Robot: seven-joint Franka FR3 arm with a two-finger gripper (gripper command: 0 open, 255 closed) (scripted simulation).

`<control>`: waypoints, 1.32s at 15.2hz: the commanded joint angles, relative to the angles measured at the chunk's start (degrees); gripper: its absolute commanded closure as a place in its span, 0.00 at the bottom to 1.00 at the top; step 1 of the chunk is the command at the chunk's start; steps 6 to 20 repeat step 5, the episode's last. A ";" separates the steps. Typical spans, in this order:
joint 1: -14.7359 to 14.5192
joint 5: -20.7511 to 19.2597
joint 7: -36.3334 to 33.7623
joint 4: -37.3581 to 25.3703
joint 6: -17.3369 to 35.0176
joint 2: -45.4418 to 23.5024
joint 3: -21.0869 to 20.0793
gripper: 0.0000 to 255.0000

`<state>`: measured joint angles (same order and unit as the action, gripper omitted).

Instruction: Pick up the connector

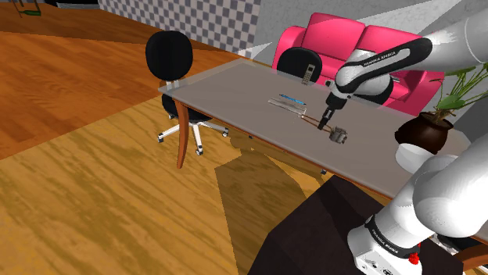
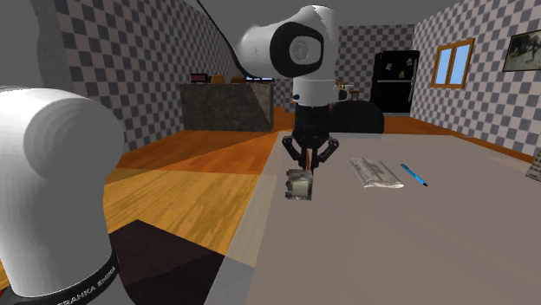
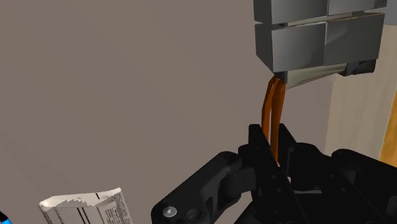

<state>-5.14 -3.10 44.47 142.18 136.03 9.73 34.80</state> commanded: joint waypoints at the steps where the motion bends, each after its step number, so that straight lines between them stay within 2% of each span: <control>1: 0.23 -0.80 -0.64 -0.74 -1.78 1.18 -0.30 1.00; 4: 0.46 -1.55 -1.30 -1.48 -3.63 2.43 -0.68 1.00; 20: 0.47 -1.56 -1.31 -1.48 -3.63 2.44 -0.69 1.00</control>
